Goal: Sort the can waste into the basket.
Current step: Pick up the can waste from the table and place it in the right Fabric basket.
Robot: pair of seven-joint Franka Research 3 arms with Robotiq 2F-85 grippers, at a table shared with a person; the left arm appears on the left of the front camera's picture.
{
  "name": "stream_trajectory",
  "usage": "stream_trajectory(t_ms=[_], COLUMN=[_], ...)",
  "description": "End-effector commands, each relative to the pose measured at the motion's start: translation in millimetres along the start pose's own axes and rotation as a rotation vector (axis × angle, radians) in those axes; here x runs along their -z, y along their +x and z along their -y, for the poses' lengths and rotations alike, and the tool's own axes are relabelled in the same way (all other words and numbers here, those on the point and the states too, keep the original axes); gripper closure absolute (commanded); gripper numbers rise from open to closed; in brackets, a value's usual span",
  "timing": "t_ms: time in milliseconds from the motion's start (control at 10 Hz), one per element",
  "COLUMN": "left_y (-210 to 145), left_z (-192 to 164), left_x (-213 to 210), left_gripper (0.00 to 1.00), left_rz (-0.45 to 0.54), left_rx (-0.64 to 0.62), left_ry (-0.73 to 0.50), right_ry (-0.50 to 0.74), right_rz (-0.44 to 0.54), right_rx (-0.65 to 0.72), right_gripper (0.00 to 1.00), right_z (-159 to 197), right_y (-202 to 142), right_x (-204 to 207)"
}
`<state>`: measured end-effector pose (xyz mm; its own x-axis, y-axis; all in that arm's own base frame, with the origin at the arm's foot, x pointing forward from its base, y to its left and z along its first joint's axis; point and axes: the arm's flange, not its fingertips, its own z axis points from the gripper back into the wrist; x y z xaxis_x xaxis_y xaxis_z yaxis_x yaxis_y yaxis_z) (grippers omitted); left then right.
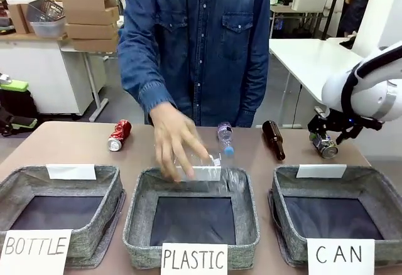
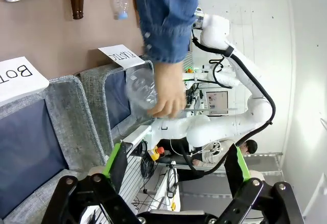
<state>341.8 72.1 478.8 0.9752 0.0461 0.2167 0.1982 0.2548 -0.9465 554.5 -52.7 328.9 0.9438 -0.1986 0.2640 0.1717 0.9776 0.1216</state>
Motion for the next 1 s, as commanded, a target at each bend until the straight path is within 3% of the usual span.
stream_trajectory(t_ms=[0, 500, 600, 700, 800, 900], left_y=[-0.4, -0.4, -0.4, -0.4, -0.4, -0.4], left_z=[1.9, 1.9, 1.9, 1.9, 1.9, 1.9], left_x=[-0.6, -0.6, -0.6, -0.6, -0.6, -0.6], left_gripper=[0.00, 0.00, 0.00, 0.00, 0.00, 0.00], left_rz=[-0.008, -0.008, -0.008, -0.008, -0.008, -0.008], left_rx=[0.023, 0.023, 0.023, 0.023, 0.023, 0.023], left_ry=[-0.003, -0.003, -0.003, -0.003, -0.003, -0.003], right_ry=[-0.032, -0.045, -0.057, -0.052, -0.060, -0.061], right_rz=[0.018, -0.021, -0.025, -0.044, -0.046, -0.044], right_rx=[0.017, 0.034, 0.027, 0.012, 0.007, 0.008], right_gripper=[0.00, 0.00, 0.60, 0.60, 1.00, 0.65], right_z=[0.5, 0.9, 0.4, -0.7, -1.0, -0.8], right_y=[11.1, 10.1, 10.2, 10.0, 9.5, 9.1], right_x=[8.5, 16.4, 15.9, 16.1, 15.8, 15.0])
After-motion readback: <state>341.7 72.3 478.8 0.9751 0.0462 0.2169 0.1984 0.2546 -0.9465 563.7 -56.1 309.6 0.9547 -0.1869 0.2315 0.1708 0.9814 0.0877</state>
